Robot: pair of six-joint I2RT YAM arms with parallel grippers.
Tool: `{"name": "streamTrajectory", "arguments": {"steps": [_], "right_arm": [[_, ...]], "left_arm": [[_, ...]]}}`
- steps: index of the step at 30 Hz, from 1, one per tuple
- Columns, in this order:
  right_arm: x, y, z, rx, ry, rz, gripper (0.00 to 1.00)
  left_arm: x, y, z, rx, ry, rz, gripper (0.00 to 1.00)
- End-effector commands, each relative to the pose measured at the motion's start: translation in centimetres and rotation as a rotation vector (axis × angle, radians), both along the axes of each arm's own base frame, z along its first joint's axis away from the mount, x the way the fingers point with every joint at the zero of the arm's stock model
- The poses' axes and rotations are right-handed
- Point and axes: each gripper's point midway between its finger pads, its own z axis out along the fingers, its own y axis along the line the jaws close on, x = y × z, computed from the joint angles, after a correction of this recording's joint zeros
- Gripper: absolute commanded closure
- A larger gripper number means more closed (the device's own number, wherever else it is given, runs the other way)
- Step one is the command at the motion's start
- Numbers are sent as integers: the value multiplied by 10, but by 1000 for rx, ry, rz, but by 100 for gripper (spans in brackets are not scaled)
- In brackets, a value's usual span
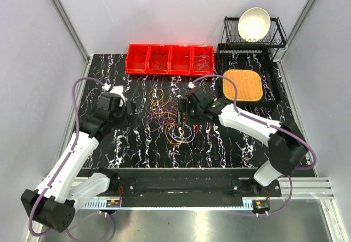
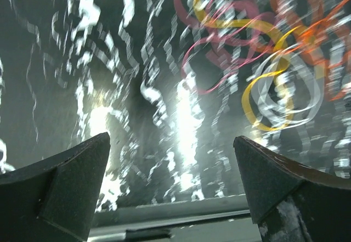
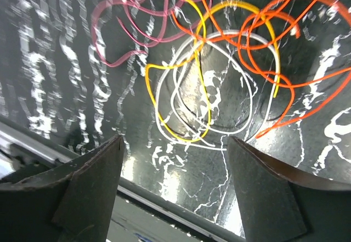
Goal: Untangle the cables
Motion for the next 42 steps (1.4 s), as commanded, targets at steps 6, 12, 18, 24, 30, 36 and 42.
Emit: {"name": "streamTrajectory", "arguments": {"steps": [6, 12, 18, 24, 30, 36, 42], "right_arm": [[-1, 32, -29, -31, 63, 77, 24], [0, 47, -42, -25, 91, 65, 24], [13, 56, -30, 67, 62, -47, 19], [21, 75, -29, 189, 93, -126, 18], [29, 86, -36, 244, 123, -184, 18], [30, 92, -49, 252, 169, -207, 19], [32, 89, -58, 251, 171, -228, 20]], "left_arm": [[16, 5, -9, 53, -32, 10, 1], [15, 4, -16, 58, -8, 6, 1], [15, 5, -14, 55, -16, 12, 1], [15, 4, -14, 51, -15, 8, 1], [14, 4, -13, 49, -19, 7, 1], [14, 3, -11, 45, -26, 7, 1], [13, 3, -11, 45, -27, 6, 1]]}}
